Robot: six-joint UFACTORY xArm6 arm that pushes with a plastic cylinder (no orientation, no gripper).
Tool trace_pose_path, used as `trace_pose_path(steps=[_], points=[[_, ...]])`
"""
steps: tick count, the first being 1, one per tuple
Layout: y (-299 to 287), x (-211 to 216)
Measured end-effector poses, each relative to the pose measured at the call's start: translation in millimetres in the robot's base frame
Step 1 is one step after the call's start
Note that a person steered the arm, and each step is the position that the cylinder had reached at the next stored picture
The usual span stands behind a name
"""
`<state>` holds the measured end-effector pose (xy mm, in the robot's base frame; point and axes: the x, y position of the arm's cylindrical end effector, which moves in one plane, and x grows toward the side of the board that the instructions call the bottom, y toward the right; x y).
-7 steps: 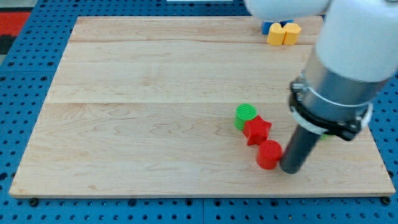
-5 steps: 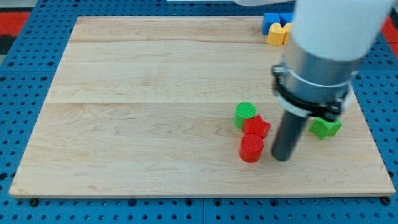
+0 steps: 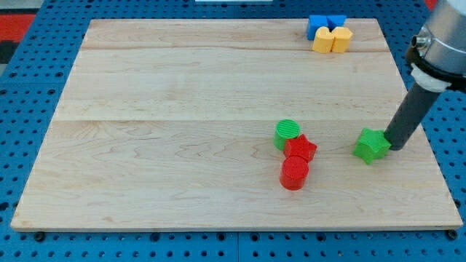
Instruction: Push the green star above the green circle
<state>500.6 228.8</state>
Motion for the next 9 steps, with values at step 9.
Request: trace_pose_path(steps=[9], points=[[-186,-110]])
